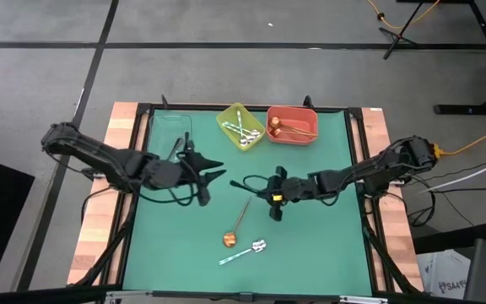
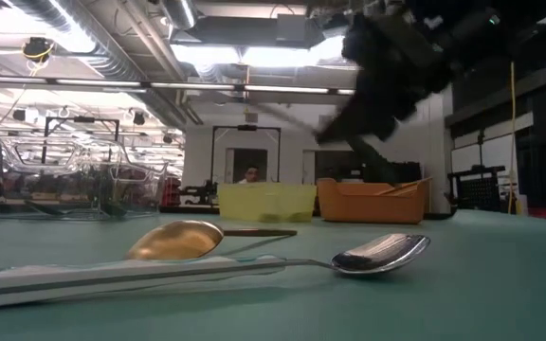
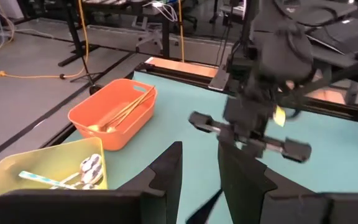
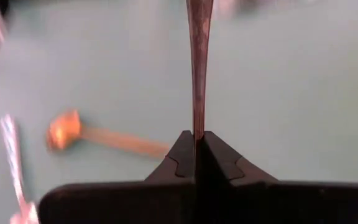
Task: Sort silverware by color (type)
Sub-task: Put the black spoon into the transparent bin
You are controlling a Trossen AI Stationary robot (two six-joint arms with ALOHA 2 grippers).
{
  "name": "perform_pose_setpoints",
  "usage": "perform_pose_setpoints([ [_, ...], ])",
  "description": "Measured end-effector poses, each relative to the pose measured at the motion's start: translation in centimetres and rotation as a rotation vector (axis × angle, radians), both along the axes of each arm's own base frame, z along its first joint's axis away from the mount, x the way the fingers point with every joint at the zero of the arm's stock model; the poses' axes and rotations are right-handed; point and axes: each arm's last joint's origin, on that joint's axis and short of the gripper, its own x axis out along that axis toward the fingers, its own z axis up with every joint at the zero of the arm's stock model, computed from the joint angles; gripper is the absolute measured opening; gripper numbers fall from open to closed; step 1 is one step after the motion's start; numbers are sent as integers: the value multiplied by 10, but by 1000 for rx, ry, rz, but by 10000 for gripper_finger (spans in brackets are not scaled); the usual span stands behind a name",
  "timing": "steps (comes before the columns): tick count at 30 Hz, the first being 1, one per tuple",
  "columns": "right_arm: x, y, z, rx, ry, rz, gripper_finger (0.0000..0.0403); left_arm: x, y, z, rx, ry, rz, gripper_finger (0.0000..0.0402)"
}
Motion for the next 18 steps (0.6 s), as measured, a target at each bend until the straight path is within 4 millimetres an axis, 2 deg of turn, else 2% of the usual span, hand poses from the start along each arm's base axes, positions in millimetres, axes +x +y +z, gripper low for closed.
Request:
perform_pose_setpoints([
  [4, 10, -3, 19, 3, -212, 13, 1, -13, -4, 6, 2, 7, -30, 96],
  [8, 16, -5, 36, -36, -382, 53, 1, -15, -8, 5, 5, 16, -52, 96],
  [13, 18, -6, 53, -75, -564, 78, 1, -9, -12, -1, 11, 33, -57, 96],
  [18, 17, -6, 62, -101, -646, 82, 1, 0, -15, -6, 12, 33, -55, 96],
])
